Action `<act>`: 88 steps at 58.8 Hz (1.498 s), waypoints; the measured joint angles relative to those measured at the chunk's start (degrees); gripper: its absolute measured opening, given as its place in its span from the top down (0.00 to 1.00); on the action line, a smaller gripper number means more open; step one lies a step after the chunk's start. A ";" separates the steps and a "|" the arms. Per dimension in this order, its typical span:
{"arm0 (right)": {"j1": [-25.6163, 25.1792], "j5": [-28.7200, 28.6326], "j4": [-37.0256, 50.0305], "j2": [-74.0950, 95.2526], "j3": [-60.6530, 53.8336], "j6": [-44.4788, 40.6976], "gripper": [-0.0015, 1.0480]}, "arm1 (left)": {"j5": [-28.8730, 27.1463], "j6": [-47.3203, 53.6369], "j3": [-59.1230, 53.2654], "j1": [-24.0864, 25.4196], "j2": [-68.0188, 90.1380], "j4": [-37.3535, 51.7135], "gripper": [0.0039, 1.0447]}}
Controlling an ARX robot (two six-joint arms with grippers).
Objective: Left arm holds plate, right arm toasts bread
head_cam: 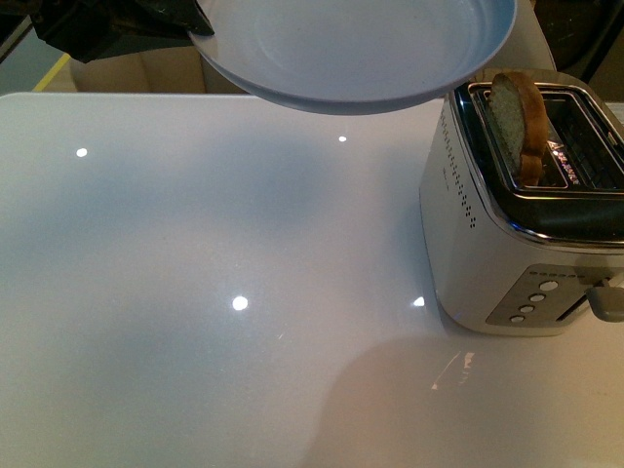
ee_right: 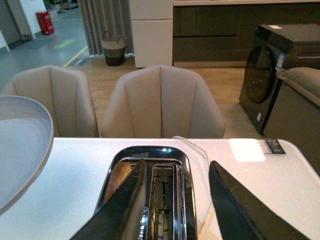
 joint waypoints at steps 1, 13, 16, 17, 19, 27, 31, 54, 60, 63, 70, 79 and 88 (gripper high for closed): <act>-0.11 -0.11 0.07 -0.28 -0.33 0.02 0.74 | 0.02 0.00 0.00 0.00 0.00 0.00 0.97; -4.72 -4.37 0.07 -5.75 -5.84 -0.09 0.98 | -0.04 0.00 0.00 0.00 0.00 0.00 0.97; -4.74 -4.59 -0.13 -7.10 -6.91 -0.13 0.98 | -0.02 0.00 0.00 0.00 0.00 0.00 0.97; -4.74 -4.63 -0.28 -7.65 -7.34 -0.13 0.98 | -0.02 0.00 0.00 0.00 0.00 0.00 0.97; -4.74 -4.66 -0.59 -8.72 -8.07 -0.13 0.98 | 0.02 0.00 0.00 0.00 0.00 0.00 0.97; -4.76 -4.63 -1.86 -11.87 -9.99 -0.13 0.98 | 0.00 0.00 0.00 0.00 0.00 0.00 0.97; -4.76 -4.61 -2.82 -13.70 -10.97 -0.13 0.98 | 0.00 0.00 0.00 0.00 0.00 0.00 0.97; -4.76 -4.63 -8.76 -22.91 -14.16 -0.13 0.98 | 0.00 0.00 0.00 0.00 0.00 0.00 0.97; -4.76 -4.61 -9.51 -24.61 -14.88 -0.11 0.98 | 0.00 0.00 0.00 0.00 0.00 0.00 0.97; -4.76 -4.63 -8.92 -25.31 -15.47 -0.13 0.98 | 0.00 0.00 0.00 0.00 0.00 0.00 0.97; -4.76 -4.63 -10.73 -27.74 -15.50 -0.13 0.98 | 0.00 0.00 0.00 0.00 0.00 0.00 0.97; -4.76 -4.63 -13.79 -30.82 -15.50 -0.13 0.98 | 0.00 0.00 0.00 0.00 0.00 0.00 0.97; -4.76 -4.61 -16.41 -33.44 -15.47 -0.13 0.98 | 0.00 0.02 0.00 0.00 0.00 0.00 0.97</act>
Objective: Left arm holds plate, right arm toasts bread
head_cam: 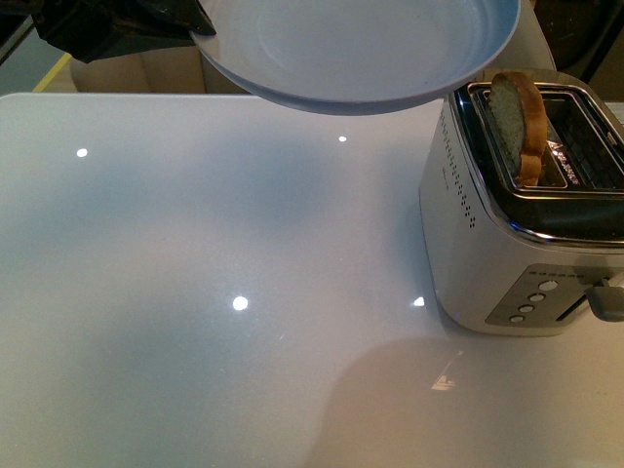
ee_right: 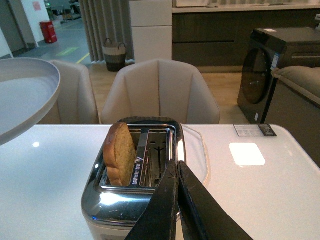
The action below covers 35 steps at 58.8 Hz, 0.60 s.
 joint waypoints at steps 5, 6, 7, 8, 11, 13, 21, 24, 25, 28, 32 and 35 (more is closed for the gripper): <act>0.00 -0.02 -1.31 -1.36 0.00 0.00 0.98 | 0.00 -0.02 0.00 0.00 0.00 0.00 0.97; 0.00 0.00 -1.62 -1.64 0.00 0.00 0.98 | 0.00 -0.02 0.00 0.00 0.00 0.00 0.97; 0.00 -0.02 -1.77 -1.79 -0.02 0.00 0.98 | 0.00 -0.02 0.00 0.00 0.00 0.00 0.97; 0.00 0.00 -2.08 -2.10 0.00 0.00 0.98 | 0.00 -0.02 0.00 0.00 0.00 0.00 0.97; 0.00 0.00 -2.80 -2.80 -0.02 0.00 0.98 | 0.00 -0.02 0.02 0.00 0.00 0.00 0.97; 0.00 -0.02 -3.19 -3.17 0.00 0.00 0.98 | 0.00 -0.02 0.00 0.00 0.00 0.00 0.97; 0.00 -0.20 -10.21 -8.52 0.02 0.00 0.98 | 0.02 -0.02 0.00 0.00 0.00 0.00 0.97; 0.00 0.00 -13.18 -11.43 0.02 0.00 0.98 | 0.00 -0.02 0.00 0.00 0.00 0.00 0.97; 0.00 -0.04 -13.57 -12.37 0.02 0.00 0.98 | 0.00 -0.02 0.00 0.00 0.00 0.00 0.97; 0.00 -0.04 -13.86 -13.44 0.02 0.00 0.98 | -0.04 -0.02 0.00 0.00 0.00 0.00 0.97; 0.00 -0.02 -14.03 -13.64 0.02 0.00 0.98 | 0.04 -0.02 0.00 -0.02 -0.07 0.00 0.97; 0.00 -0.02 -14.03 -13.66 0.02 0.00 0.98 | 0.07 -0.02 0.00 -0.02 -0.07 0.00 0.97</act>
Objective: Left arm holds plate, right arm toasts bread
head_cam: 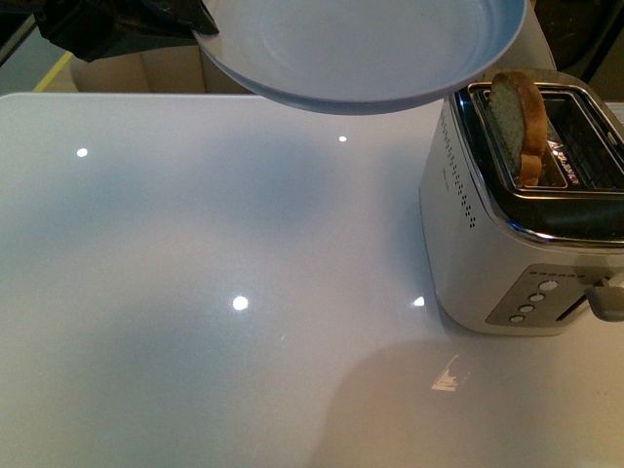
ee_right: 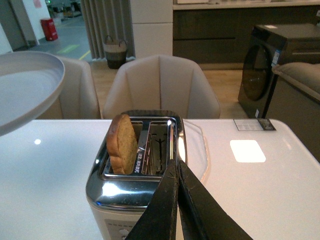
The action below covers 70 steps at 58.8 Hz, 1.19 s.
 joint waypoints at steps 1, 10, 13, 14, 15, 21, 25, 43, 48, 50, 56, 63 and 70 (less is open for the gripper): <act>0.00 0.00 -0.02 -0.02 0.00 0.00 0.98 | 0.00 0.02 0.00 0.00 0.00 0.00 0.97; 0.00 0.00 -0.07 -0.15 0.00 -0.02 0.77 | -0.07 0.00 0.00 0.02 -0.02 0.00 0.97; 0.00 0.00 -0.07 -0.15 0.00 -0.02 0.67 | -0.04 0.00 0.00 0.00 -0.02 0.00 0.97; 0.00 0.00 -0.07 -0.15 0.00 -0.02 0.65 | -0.04 0.00 0.00 0.00 -0.02 0.00 0.97; 0.00 0.00 -0.07 -0.15 0.00 -0.04 0.62 | -0.04 0.00 0.00 0.00 -0.02 0.00 0.97; 0.00 0.00 -0.07 -0.15 0.00 -0.02 0.40 | -0.04 0.00 0.00 0.00 -0.02 0.00 0.97; 0.00 0.02 -0.07 -0.15 0.00 -0.04 0.29 | -0.04 0.02 0.02 0.00 -0.02 0.00 0.97; 0.00 0.02 -0.07 -0.15 0.00 -0.02 0.09 | -0.07 0.00 0.00 0.00 -0.02 0.00 0.97; 0.00 0.00 -0.07 -0.15 0.00 -0.02 0.09 | -0.04 0.00 0.00 0.00 -0.02 0.00 0.97; 0.00 0.00 -0.07 -0.15 0.00 -0.02 0.09 | -0.04 0.00 0.00 0.00 -0.02 0.00 0.97; 0.00 0.02 -0.07 -0.17 0.00 -0.02 0.09 | -0.07 0.00 0.02 0.02 -0.02 0.00 0.97; 0.00 0.02 -0.07 -0.17 0.00 -0.02 0.09 | -0.04 0.00 0.00 0.00 -0.02 0.00 0.97; 0.00 0.02 -0.07 -0.17 0.00 -0.02 0.09 | 9.66 1.01 -1.20 1.27 -0.04 5.99 0.97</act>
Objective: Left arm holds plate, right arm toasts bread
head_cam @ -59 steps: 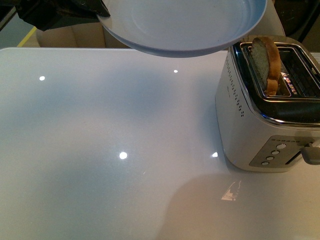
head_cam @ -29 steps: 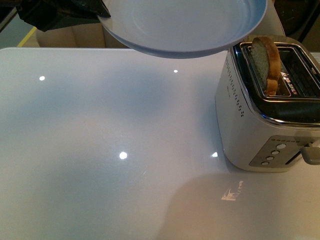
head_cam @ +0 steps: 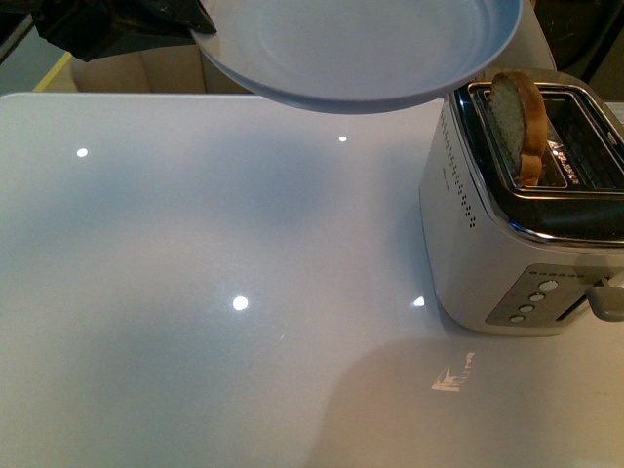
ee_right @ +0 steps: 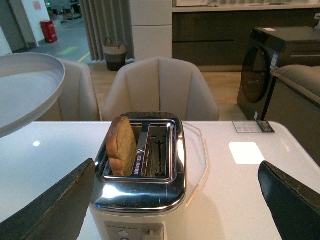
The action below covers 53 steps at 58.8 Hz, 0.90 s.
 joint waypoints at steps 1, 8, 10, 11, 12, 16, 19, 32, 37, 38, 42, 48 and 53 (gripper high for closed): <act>0.00 0.00 0.00 0.00 0.00 0.00 0.09 | 2.25 0.11 -0.04 0.26 0.00 1.09 0.97; 0.00 -0.02 -0.02 0.00 0.00 0.00 0.09 | 5.81 1.03 -0.04 1.51 -1.27 1.79 0.97; 0.00 0.00 -0.02 -0.04 0.00 0.00 0.09 | 6.14 1.27 -0.04 2.19 -1.64 1.66 0.97; 0.00 0.00 -0.02 -0.04 0.00 0.00 0.09 | 6.25 1.53 -0.04 2.58 -1.75 1.55 0.97; 0.00 0.00 -0.02 -0.04 0.00 0.00 0.09 | 6.34 1.75 -0.04 2.99 -1.86 1.44 0.97; 0.00 0.00 -0.02 -0.04 0.00 0.00 0.09 | 6.78 3.32 -0.04 5.22 -1.95 0.61 0.97; 0.00 -0.02 -0.02 -0.04 0.00 0.00 0.09 | 7.19 4.57 -0.04 6.93 -1.92 0.02 0.97; 0.00 0.00 -0.02 -0.04 0.00 0.00 0.09 | 7.34 13.49 0.42 19.78 3.50 -1.01 0.97; 0.00 -0.02 -0.02 -0.04 0.00 0.00 0.09 | 7.21 18.88 1.05 25.68 9.03 -0.61 0.97; 0.00 -0.02 -0.02 -0.04 0.00 0.00 0.09 | 7.21 19.82 1.25 26.77 10.16 -0.48 0.97; 0.00 0.00 -0.02 -0.04 0.00 0.00 0.09 | 7.08 23.69 2.34 31.19 15.69 0.68 0.97; 0.00 -0.02 -0.02 -0.04 0.00 0.00 0.09 | 6.56 28.65 3.78 34.16 23.21 1.66 0.97; 0.00 -0.02 -0.02 -0.04 0.00 0.00 0.09 | 4.44 30.86 5.27 35.56 29.77 2.27 0.97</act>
